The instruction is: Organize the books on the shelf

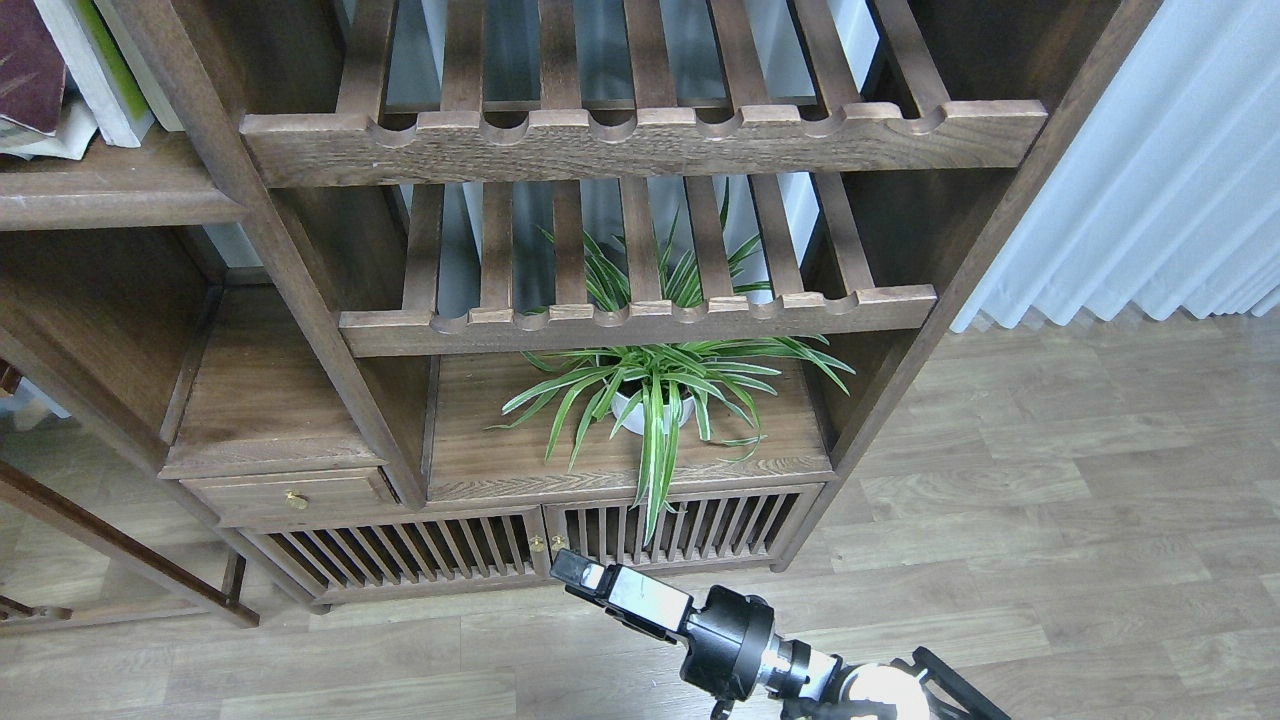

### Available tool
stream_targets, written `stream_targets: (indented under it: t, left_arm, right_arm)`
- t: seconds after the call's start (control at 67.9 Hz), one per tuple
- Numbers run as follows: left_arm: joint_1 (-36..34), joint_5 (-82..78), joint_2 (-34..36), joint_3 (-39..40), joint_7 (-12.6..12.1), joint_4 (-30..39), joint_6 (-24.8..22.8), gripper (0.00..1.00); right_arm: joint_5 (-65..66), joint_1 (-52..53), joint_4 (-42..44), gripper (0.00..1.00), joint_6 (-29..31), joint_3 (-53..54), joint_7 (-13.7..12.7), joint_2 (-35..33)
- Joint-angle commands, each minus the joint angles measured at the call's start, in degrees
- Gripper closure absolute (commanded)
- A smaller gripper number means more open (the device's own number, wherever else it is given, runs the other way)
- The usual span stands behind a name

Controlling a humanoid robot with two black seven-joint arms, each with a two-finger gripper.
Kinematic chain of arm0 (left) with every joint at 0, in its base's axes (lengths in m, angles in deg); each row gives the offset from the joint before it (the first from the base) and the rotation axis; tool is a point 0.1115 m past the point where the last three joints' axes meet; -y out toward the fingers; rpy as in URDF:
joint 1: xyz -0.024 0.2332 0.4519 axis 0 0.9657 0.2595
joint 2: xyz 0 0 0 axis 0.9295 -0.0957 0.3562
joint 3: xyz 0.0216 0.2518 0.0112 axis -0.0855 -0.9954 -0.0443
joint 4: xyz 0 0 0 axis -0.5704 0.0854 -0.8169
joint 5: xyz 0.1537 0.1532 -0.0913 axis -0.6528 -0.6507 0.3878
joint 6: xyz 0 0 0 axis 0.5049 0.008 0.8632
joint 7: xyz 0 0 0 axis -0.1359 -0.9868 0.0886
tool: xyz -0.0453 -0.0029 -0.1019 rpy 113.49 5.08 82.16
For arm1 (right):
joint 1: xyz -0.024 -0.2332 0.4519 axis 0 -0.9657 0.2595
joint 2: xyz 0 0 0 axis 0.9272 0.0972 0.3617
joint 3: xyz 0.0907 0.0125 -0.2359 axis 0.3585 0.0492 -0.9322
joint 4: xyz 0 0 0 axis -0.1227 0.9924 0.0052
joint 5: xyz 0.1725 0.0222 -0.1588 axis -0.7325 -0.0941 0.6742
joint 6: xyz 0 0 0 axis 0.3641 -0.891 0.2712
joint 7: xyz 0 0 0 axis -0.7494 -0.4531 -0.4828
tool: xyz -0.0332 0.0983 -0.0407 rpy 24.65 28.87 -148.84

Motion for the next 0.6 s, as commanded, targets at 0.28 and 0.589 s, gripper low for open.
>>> stream_targets:
  t: [0.28, 0.589]
  left_arm:
    - [-1.5, -8.2, -1.3, 0.0, 0.2, 0.2, 0.0, 0.15]
    - [-1.7, -8.2, -0.6, 0.0, 0.2, 7.1, 0.0, 0.01]
  right_arm:
    - [0.1, 0.1, 0.1, 0.01, 0.0, -0.1, 0.0, 0.0]
    - [0.1, 0.2, 0.5, 0.01, 0.0, -0.2, 0.0, 0.0]
